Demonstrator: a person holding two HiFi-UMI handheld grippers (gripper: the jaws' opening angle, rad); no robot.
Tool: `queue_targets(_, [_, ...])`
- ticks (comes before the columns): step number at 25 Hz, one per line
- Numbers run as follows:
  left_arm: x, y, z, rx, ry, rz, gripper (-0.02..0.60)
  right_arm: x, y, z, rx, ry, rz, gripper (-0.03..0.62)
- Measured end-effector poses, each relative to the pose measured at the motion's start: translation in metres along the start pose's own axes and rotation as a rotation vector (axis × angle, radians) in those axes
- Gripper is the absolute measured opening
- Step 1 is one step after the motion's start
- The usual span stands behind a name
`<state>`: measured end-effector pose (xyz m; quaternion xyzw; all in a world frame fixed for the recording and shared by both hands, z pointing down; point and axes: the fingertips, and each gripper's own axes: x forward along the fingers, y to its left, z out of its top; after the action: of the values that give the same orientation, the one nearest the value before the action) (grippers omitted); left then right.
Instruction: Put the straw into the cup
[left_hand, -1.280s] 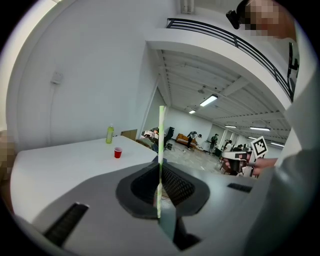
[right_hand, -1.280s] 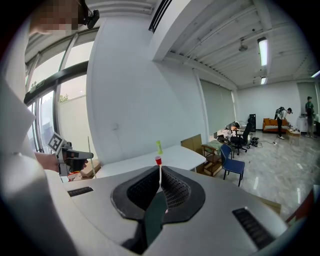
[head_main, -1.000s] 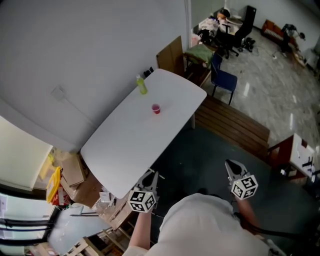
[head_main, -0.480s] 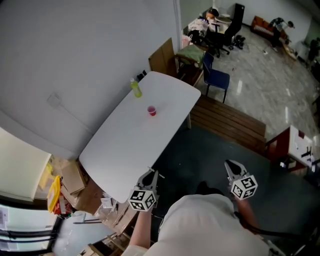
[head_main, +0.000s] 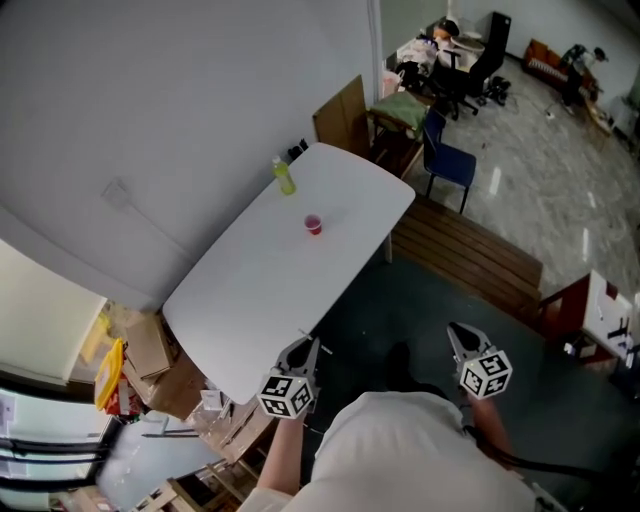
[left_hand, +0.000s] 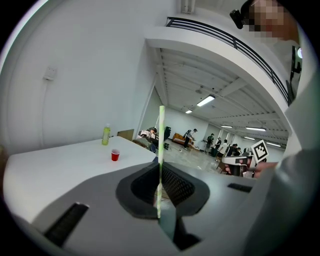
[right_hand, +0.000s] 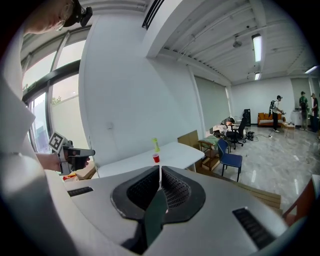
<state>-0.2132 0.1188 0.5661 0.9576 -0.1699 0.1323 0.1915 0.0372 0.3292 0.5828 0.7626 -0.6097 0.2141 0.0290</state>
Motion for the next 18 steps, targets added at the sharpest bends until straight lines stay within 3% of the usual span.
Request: queue_targets(18, [0.088, 0.005, 0.042, -0.020, -0.010, 0.147, 0.015, 0.113, -0.086, 0.054, -0.024, 0.051, 0.179, 0.037])
